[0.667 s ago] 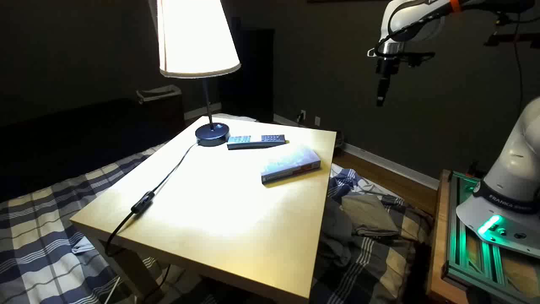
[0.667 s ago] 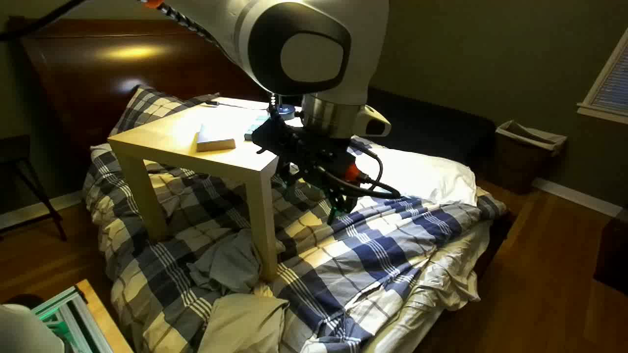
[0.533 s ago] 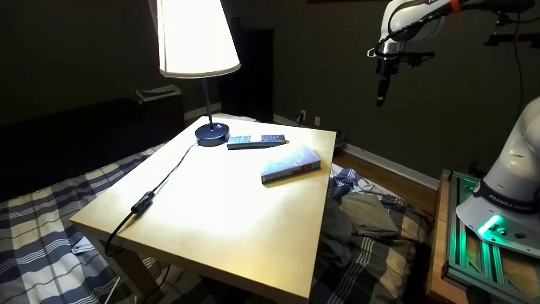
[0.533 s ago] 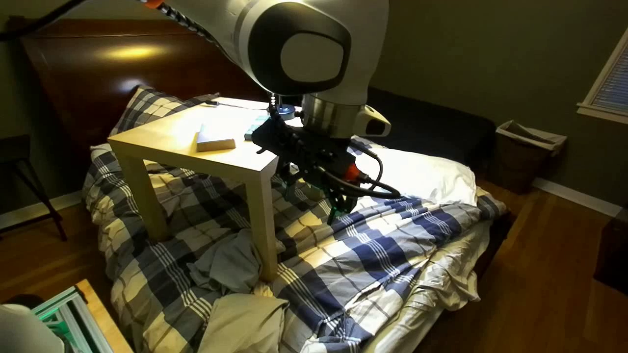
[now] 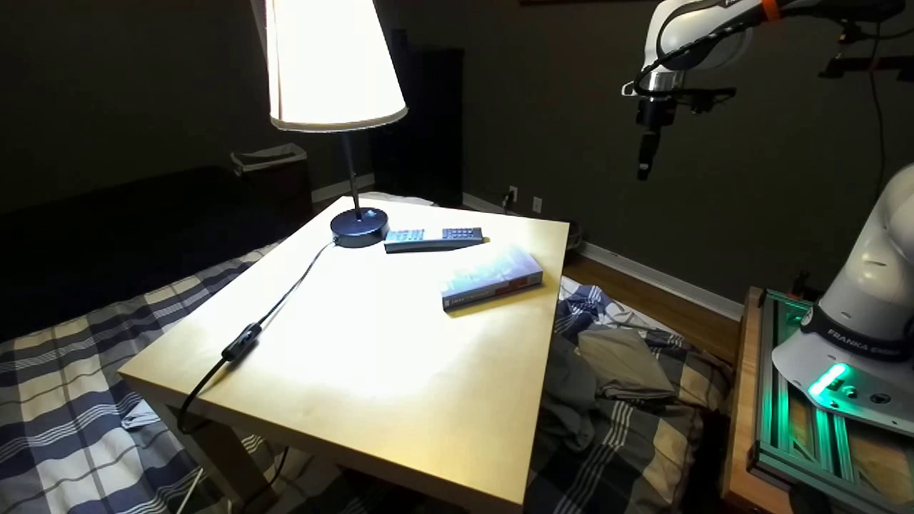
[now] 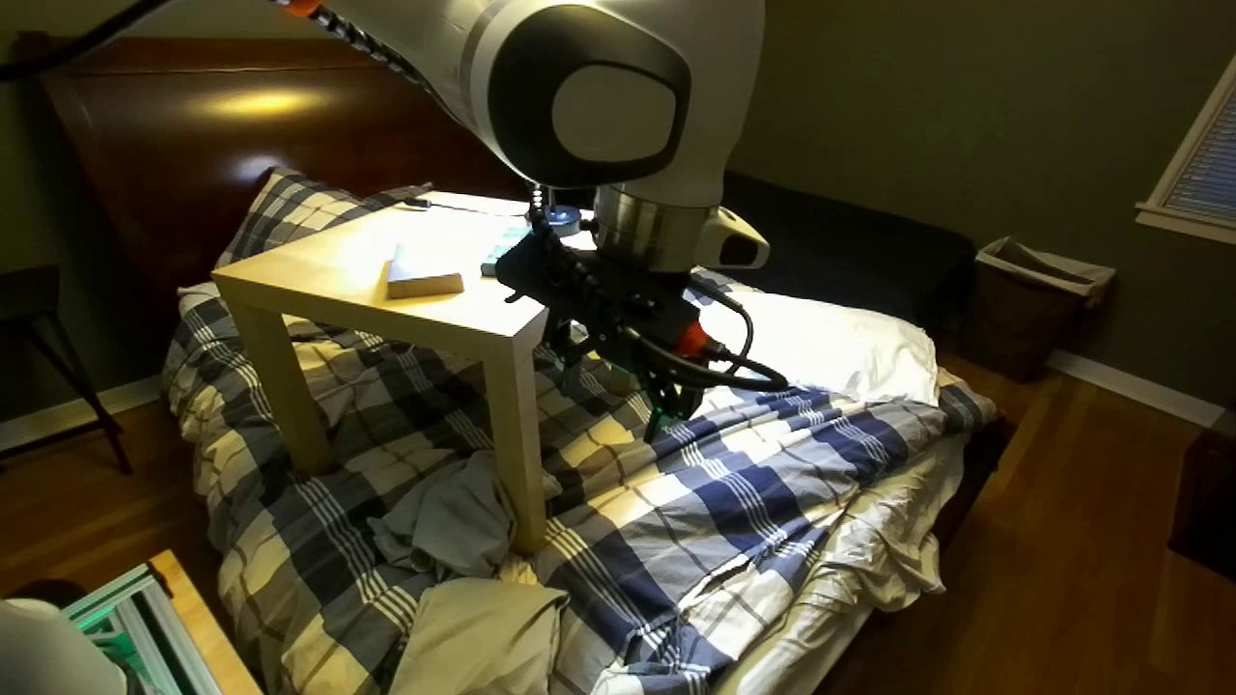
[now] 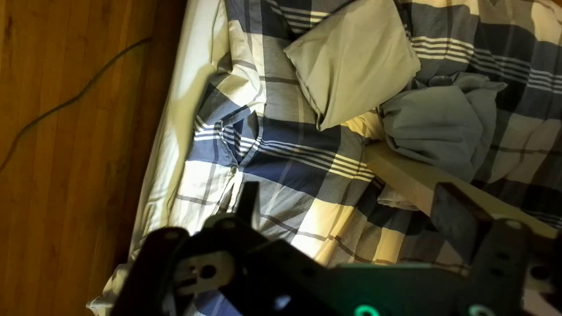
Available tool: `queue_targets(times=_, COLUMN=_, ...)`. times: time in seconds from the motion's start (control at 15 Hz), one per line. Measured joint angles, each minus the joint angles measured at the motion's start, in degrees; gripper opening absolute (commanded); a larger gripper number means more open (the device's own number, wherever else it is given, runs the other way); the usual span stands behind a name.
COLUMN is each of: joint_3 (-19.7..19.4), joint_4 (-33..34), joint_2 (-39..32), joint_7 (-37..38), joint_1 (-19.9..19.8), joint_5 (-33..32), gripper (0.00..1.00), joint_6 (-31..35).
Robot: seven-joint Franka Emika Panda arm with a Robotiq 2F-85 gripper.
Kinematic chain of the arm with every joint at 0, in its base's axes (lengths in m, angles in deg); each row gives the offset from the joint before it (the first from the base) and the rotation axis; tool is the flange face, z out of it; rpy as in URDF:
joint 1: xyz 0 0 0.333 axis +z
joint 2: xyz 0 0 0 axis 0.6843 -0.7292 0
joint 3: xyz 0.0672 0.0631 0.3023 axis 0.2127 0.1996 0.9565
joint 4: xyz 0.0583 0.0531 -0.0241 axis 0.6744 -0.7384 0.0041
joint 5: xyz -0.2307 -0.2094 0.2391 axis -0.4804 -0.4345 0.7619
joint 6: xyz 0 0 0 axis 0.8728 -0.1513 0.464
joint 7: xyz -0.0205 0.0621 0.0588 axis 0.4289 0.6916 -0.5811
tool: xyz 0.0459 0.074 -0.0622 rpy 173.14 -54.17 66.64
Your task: Click on the remote
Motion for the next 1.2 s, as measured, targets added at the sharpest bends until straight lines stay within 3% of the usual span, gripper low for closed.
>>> queue_targets(times=0.53, joint_3=6.4, joint_4=-1.1, joint_2=3.0, joint_7=-5.7, joint_1=1.2, joint_5=0.3, gripper=1.0, joint_6=0.0)
queue_targets(times=1.2, joint_3=13.0, joint_4=-3.6, joint_2=11.9, joint_7=-17.0, joint_1=12.0, joint_5=10.6, gripper=1.0, joint_6=3.1)
